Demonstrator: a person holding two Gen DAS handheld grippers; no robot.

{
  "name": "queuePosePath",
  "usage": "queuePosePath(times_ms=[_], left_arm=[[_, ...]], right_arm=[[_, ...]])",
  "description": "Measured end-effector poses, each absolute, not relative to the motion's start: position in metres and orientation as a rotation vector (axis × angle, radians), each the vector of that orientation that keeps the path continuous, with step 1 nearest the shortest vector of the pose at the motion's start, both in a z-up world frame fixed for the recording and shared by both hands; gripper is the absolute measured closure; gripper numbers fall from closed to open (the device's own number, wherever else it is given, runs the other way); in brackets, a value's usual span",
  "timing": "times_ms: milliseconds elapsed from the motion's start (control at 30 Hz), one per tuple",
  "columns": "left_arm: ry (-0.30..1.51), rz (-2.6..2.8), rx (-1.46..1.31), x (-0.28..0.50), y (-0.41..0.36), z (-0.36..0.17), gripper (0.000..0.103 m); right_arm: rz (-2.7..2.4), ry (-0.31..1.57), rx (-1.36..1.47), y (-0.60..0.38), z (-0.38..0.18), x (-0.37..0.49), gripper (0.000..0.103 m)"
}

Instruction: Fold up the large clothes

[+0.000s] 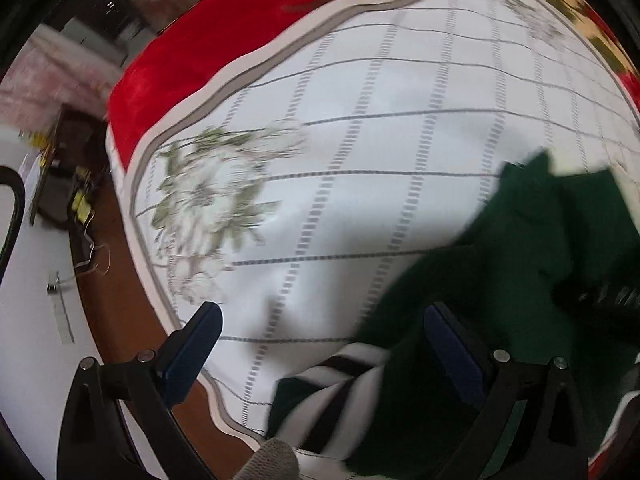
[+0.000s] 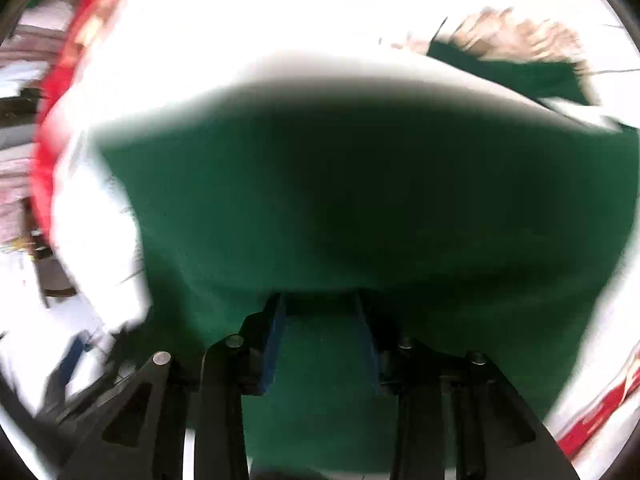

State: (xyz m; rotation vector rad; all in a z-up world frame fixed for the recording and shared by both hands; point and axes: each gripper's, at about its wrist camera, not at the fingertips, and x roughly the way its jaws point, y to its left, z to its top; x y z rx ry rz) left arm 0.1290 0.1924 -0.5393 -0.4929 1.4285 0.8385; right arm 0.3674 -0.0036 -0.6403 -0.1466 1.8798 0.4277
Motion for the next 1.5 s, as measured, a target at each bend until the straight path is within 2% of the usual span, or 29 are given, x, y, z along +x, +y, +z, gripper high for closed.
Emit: queuePosePath(times_ms=[100, 300, 367, 467, 600, 800, 900, 1067, 1133, 1200, 1267, 1300, 1367, 1433, 1500], left_arm=[[1.417, 0.87, -0.512, 0.117, 0.2, -0.534, 0.0], [1.393, 0.837, -0.511, 0.097, 0.189, -0.517, 0.0], [1.407, 0.825, -0.489, 0.093, 0.182, -0.523, 0.0], [1.463, 0.811, -0.467, 0.09, 0.174, -0.546, 0.0], [1.462, 0.834, -0.43, 0.092, 0.17, -0.542, 0.0], [1.407, 0.792, -0.404, 0.098, 0.16, -0.503, 0.0], [1.385, 0.732, -0.392, 0.109, 0.14, -0.493, 0.0], [1.432, 0.653, -0.349, 0.138, 0.103, -0.528, 0.0], [1.484, 0.628, -0.318, 0.147, 0.092, -0.544, 0.0], [1.495, 0.622, -0.327, 0.149, 0.089, -0.548, 0.0], [1.477, 0.618, -0.325, 0.148, 0.089, -0.54, 0.0], [1.47, 0.618, -0.326, 0.148, 0.089, -0.535, 0.0], [1.447, 0.617, -0.334, 0.149, 0.092, -0.522, 0.0], [1.431, 0.617, -0.322, 0.153, 0.091, -0.516, 0.0], [1.433, 0.616, -0.307, 0.162, 0.091, -0.522, 0.0]], right_arm=[[0.404, 1.968, -0.138, -0.003, -0.641, 0.377, 0.064], [0.56, 1.907, -0.244, -0.013, -0.58, 0.327, 0.064], [0.534, 1.92, -0.323, -0.027, -0.589, 0.301, 0.064], [0.471, 1.934, -0.309, -0.044, -0.643, 0.281, 0.063], [0.436, 1.99, -0.265, -0.051, -0.646, 0.291, 0.063], [0.445, 1.886, -0.142, -0.111, -0.586, 0.293, 0.062], [0.37, 1.846, -0.138, -0.151, -0.575, 0.293, 0.062], [0.33, 1.825, -0.155, -0.168, -0.601, 0.3, 0.062], [0.328, 1.819, -0.158, -0.159, -0.603, 0.29, 0.062], [0.401, 1.828, -0.048, -0.157, -0.585, 0.282, 0.062], [0.495, 1.81, 0.157, -0.164, -0.561, 0.278, 0.053], [0.522, 1.786, 0.189, -0.168, -0.546, 0.279, 0.038], [0.523, 1.704, 0.153, -0.173, -0.524, 0.275, 0.027], [0.484, 1.662, 0.039, -0.173, -0.521, 0.273, 0.027], [0.423, 1.7, -0.014, -0.194, -0.536, 0.304, 0.028]])
